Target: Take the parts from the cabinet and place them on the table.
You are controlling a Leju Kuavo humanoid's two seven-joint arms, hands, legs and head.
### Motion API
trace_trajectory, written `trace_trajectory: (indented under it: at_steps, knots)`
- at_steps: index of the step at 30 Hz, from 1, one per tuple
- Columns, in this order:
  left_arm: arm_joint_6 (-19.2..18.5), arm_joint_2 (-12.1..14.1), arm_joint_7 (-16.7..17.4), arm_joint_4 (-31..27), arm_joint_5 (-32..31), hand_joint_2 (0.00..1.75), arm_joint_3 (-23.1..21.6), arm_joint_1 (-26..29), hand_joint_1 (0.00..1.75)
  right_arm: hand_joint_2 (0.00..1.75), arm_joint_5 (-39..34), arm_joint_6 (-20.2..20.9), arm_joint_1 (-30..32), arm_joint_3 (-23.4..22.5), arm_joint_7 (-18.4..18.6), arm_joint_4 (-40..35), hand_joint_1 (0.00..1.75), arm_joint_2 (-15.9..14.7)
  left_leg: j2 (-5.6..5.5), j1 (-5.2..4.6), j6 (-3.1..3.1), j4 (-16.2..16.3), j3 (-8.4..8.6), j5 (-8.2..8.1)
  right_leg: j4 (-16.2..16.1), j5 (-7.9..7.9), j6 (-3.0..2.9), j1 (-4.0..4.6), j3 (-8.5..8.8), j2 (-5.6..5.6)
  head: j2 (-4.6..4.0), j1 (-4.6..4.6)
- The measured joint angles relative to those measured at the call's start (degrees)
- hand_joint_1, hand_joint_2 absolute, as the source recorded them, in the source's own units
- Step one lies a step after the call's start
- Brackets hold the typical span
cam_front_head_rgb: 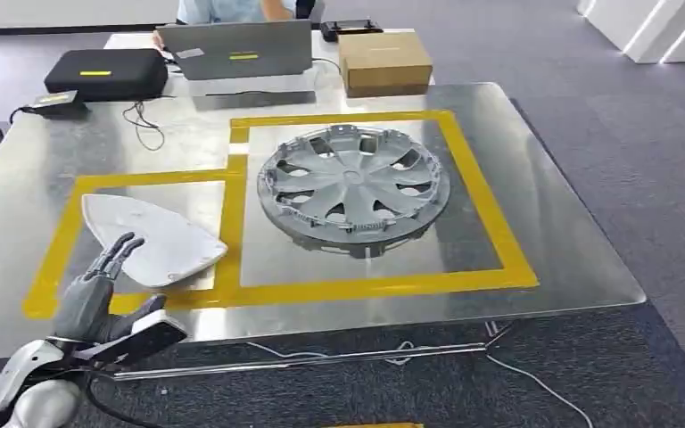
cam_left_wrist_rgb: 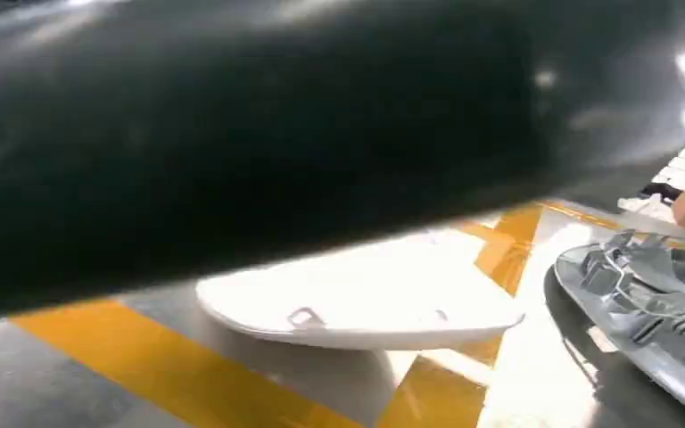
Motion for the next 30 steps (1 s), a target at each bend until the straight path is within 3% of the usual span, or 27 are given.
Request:
trace_trajectory:
  at_steps: [2, 3, 4, 6, 7, 8, 9, 10, 12, 13, 14, 16, 17, 18, 19, 20, 22, 23, 24, 25, 26, 27, 28, 29, 30]
  knots:
    - [0.20, 0.22, -0.81, -1.51, 2.45, 0.00, 0.59, 2.46, 0.00, 0.00, 0.02, 0.20, 1.05, -0.24, 1.27, -1.14, 0.00, 0.00, 0.25, 0.04, -0.02, 0.05, -0.03, 0.01, 8.85, -3.63, 0.55, -0.42, -3.33, -0.10, 0.02, -0.04]
    - [0.26, 0.22, -1.27, -2.12, 3.65, 0.00, 1.23, 3.45, 0.00, 0.00, 0.09, 0.31, 1.75, -0.46, 1.86, -2.03, 0.00, -0.04, 0.25, 0.15, -0.10, 0.11, -0.05, 0.04, 10.17, -3.59, 0.85, -0.59, -3.59, -0.14, 0.02, -0.07]
    - [0.24, 0.20, -1.66, -2.57, 5.04, 0.00, 1.79, 4.20, 0.00, 0.00, 0.13, 0.52, 2.36, -0.59, 2.40, -2.94, 0.00, -0.09, 0.23, 0.33, -0.20, 0.17, -0.05, 0.04, 8.80, -2.29, 1.09, -0.73, -2.48, -0.17, 0.02, -0.07]
    - [-0.33, 0.07, -1.77, -3.23, 8.33, 0.00, 3.45, 5.57, 0.00, 0.00, 0.33, 1.05, 3.40, -1.00, 3.16, -5.22, 0.00, -0.13, 0.09, 0.94, -0.93, 0.52, -0.04, -0.12, -0.69, 2.33, 1.62, -1.13, 3.13, -0.25, 0.00, -0.04]
    - [-0.81, -0.09, -1.92, -3.39, 9.53, 0.00, 4.49, 6.20, 0.00, 0.00, 0.37, 1.25, 3.63, -1.16, 3.30, -6.04, 0.00, -0.13, 0.10, 1.14, -1.43, 0.84, -0.05, -0.32, -5.71, 3.18, 2.07, -1.45, 5.96, -0.26, 0.02, 0.00]
    - [-1.47, -0.22, -2.60, -3.52, 10.73, 0.00, 5.97, 6.94, 0.00, 0.00, 0.44, 1.51, 3.70, -1.31, 3.32, -6.73, 0.00, 0.02, 0.00, 0.90, -2.09, 1.07, -0.54, -0.40, -6.83, 1.96, 2.13, -0.99, 7.54, 0.16, 0.00, 0.31]
    - [-2.06, -0.50, -3.39, -3.56, 11.41, 0.00, 7.44, 7.44, 0.00, 0.00, 0.50, 1.57, 3.93, -1.53, 3.32, -7.39, 0.00, 0.02, -0.07, 0.61, -2.45, 1.26, -0.51, -0.34, -6.53, 2.43, 0.86, -1.06, 6.88, 0.46, 0.02, 0.15]
    - [-2.45, -0.77, -4.09, -3.58, 11.82, 0.00, 8.62, 7.86, 0.00, 0.00, 0.57, 1.66, 4.06, -1.79, 3.32, -7.78, 0.00, 0.02, -0.13, 0.61, -2.78, 1.59, -0.59, -0.10, -6.59, 2.00, 0.08, -1.12, 6.65, 0.46, 0.00, 0.09]
    - [-2.69, -1.09, -4.39, -3.60, 11.91, 0.00, 10.32, 8.58, 0.00, 0.00, 0.68, 1.81, 4.43, -1.99, 3.30, -8.44, 0.00, 0.00, -0.22, 0.84, -3.41, 1.51, -0.89, 0.20, -6.27, 2.23, -0.98, -0.96, 5.90, 0.39, 0.00, -0.09]
    - [-2.58, -1.22, -4.41, -3.65, 11.91, 0.00, 11.06, 8.84, 0.00, 0.00, 0.70, 1.99, 4.53, -2.14, 3.28, -8.76, 0.00, -0.02, -0.19, 0.98, -3.66, 2.02, -1.29, -0.71, -6.37, 2.59, -1.72, -1.04, 5.62, 0.23, 0.02, -0.20]
    - [-2.49, -1.55, -4.41, -3.65, 12.26, 0.00, 11.85, 9.05, 0.00, 0.00, 0.68, 2.16, 4.52, -2.32, 3.15, -9.05, 0.00, -0.02, -0.16, 0.92, -3.69, 4.30, -2.42, -3.27, -6.37, 2.95, -2.28, -0.93, 5.06, 0.16, 0.02, -0.46]
    - [-2.78, -2.91, -5.86, -3.65, 14.19, 0.00, 14.61, 9.35, 0.00, 0.00, 0.61, 2.58, 4.50, -2.82, 2.73, -9.44, 0.00, 0.00, -0.17, 0.74, -3.71, 13.11, -6.04, -8.83, -6.36, 3.77, -3.04, -0.64, 3.79, 0.08, 0.02, -0.72]
    - [-3.96, -3.87, -7.33, -3.65, 15.70, 0.00, 16.97, 9.56, 0.00, 0.00, 0.46, 2.86, 4.55, -3.23, 2.51, -9.61, 0.00, 0.09, -0.17, 0.71, -3.63, 17.15, -7.49, -10.62, -6.35, 4.17, -3.18, -0.42, 3.18, 0.04, 0.02, -0.74]
    - [-5.67, -5.11, -8.93, -3.65, 17.10, 0.00, 19.70, 9.78, 0.00, 0.00, 0.31, 3.08, 4.63, -3.71, 2.10, -9.68, 0.00, 0.11, -0.18, 0.63, -3.44, 19.34, -8.02, -11.04, -6.33, 4.63, -3.27, -0.23, 2.56, 0.03, 0.02, -0.72]
    - [-7.33, -6.67, -10.34, -3.63, 17.68, 0.00, 22.30, 9.80, 0.00, 0.00, 0.37, 3.08, 4.68, -4.18, 1.53, -9.70, 0.00, 0.20, -0.17, 0.51, -3.19, 18.82, -7.31, -10.04, -6.33, 5.07, -3.23, -0.10, 1.99, 0.03, 0.00, -0.77]
    - [-9.21, -8.51, -12.03, -3.60, 17.92, 0.00, 25.76, 9.64, 0.00, 0.00, 0.81, 2.53, 4.65, -4.85, 0.67, -9.70, 0.00, 0.33, -0.17, 0.33, -2.82, 15.93, -5.36, -7.83, -6.32, 5.60, -3.15, 0.03, 1.35, 0.05, 0.02, -0.74]
    - [-12.97, -12.14, -14.25, -3.60, 18.14, 0.00, 33.11, 8.74, 0.00, 0.00, 1.95, 1.02, 4.33, -6.03, -1.34, -9.70, 0.00, 0.72, -0.15, -0.04, -2.07, 6.43, 0.66, -4.10, -6.31, 6.63, -2.83, 0.08, 0.35, 0.15, 0.00, -0.74]
    - [-15.77, -13.70, -14.64, -3.52, 18.86, 0.00, 37.09, 8.01, 0.00, 0.00, 2.29, 0.77, 4.14, -6.79, -2.33, -9.70, 0.00, 0.98, -0.14, -0.21, -1.84, 2.25, 3.63, -4.55, -6.24, 7.08, -2.55, 0.23, 0.11, 0.21, 0.00, -0.76]
    - [-17.83, -15.44, -14.82, -3.39, 19.40, 0.00, 40.83, 7.16, 0.00, 0.00, 2.49, 0.57, 3.91, -7.60, -2.97, -9.70, 0.00, 1.27, -0.17, -0.37, -1.86, 0.76, 4.10, -4.50, -6.12, 7.59, -2.26, 0.41, -0.14, 0.23, 0.02, -0.79]
    - [-18.47, -16.55, -14.86, -3.23, 19.74, 0.00, 43.79, 7.06, 0.00, 0.00, 2.56, 0.46, 3.72, -8.15, -3.24, -9.70, 0.00, 1.38, -0.19, -0.46, -1.78, 0.76, 3.49, -4.29, -6.32, 8.11, -1.94, 0.41, -0.09, 0.18, 0.02, -0.72]
    - [-18.97, -17.74, -14.97, -3.12, 19.95, 0.00, 46.59, 6.97, 0.00, 0.00, 2.65, 0.39, 3.58, -8.66, -3.37, -9.68, 0.00, 1.51, -0.17, -0.69, -1.40, 1.01, 3.23, -4.05, -6.71, 8.74, -1.54, 0.19, -0.04, 0.15, 0.02, -1.18]
    - [-19.28, -18.65, -14.95, -2.95, 20.00, 0.00, 48.42, 6.98, 0.00, 0.00, 2.75, 0.35, 3.65, -9.07, -3.43, -9.68, 0.00, 1.68, -0.16, -0.74, -0.88, 0.91, 2.93, -3.45, -7.15, 9.37, -1.03, 0.16, 0.00, 0.17, 0.00, -1.03]
    - [-19.43, -19.58, -14.95, -2.86, 20.28, 0.00, 49.94, 6.79, 0.00, 0.00, 2.80, 0.28, 3.68, -9.44, -3.48, -9.68, 0.00, 1.68, -0.04, -0.26, -0.41, 0.53, 2.33, -2.60, -6.90, 9.24, -0.72, -0.07, -0.39, 0.11, 0.02, -1.27]
    - [-19.39, -20.18, -14.64, -2.73, 20.85, 0.00, 51.02, 6.45, 0.00, 0.00, 2.91, 0.09, 3.69, -9.88, -3.48, -9.68, 0.00, 1.75, -0.13, -0.30, -0.03, 0.57, 1.65, -1.98, -5.78, 6.60, -0.47, 0.00, -1.18, -0.06, 0.02, -0.98]
    - [-19.13, -20.67, -14.43, -2.49, 21.72, 0.00, 52.14, 6.32, 0.00, 0.00, 2.91, 0.15, 3.68, -10.20, -3.52, -9.68, 0.00, 1.97, -0.15, -0.29, 0.32, 0.57, 0.94, -1.38, -2.62, 2.70, -0.25, -0.03, -1.96, -0.06, 0.02, -0.79]
